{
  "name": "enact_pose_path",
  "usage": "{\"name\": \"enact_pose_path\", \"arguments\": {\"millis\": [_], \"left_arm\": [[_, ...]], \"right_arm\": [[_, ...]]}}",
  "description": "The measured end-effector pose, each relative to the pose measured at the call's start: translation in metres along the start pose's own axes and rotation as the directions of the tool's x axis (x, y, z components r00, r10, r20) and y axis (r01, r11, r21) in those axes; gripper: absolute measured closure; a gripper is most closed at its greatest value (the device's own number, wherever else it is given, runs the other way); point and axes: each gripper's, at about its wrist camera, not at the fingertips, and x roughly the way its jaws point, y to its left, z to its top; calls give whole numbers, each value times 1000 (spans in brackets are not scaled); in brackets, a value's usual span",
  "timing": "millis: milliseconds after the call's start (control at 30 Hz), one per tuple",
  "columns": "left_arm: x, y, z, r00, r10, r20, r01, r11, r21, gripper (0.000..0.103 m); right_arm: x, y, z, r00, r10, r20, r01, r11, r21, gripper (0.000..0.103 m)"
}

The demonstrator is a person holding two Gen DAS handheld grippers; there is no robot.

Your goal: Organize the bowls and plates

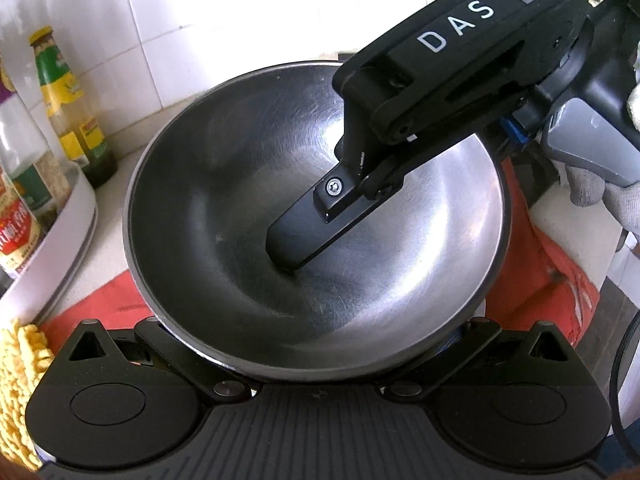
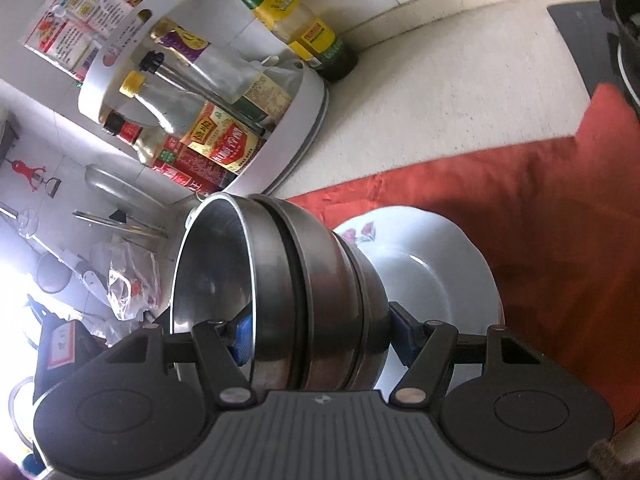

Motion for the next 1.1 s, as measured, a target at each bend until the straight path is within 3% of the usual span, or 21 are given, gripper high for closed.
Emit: {"name": "enact_pose_path", "arguments": {"millis": [233, 533, 800, 1100], "left_arm": [[1, 1, 4, 1000, 5, -30, -4, 1000, 24, 0], [-54, -5, 5, 998, 37, -48, -33, 996, 82, 0], [-61, -6, 7, 999, 14, -41, -13, 1000, 22, 0], [-94, 2, 2, 998, 68, -18, -70, 983, -171, 0]], "right_arm": [[1, -9, -2, 1000, 1, 0, -1, 1000, 12, 42], [-1, 1, -8, 999, -44, 8, 45, 995, -86, 47], [-8, 1, -8, 998, -62, 12, 63, 992, -105, 47], [-56, 25, -27, 990, -67, 122, 89, 979, -185, 47]]}}
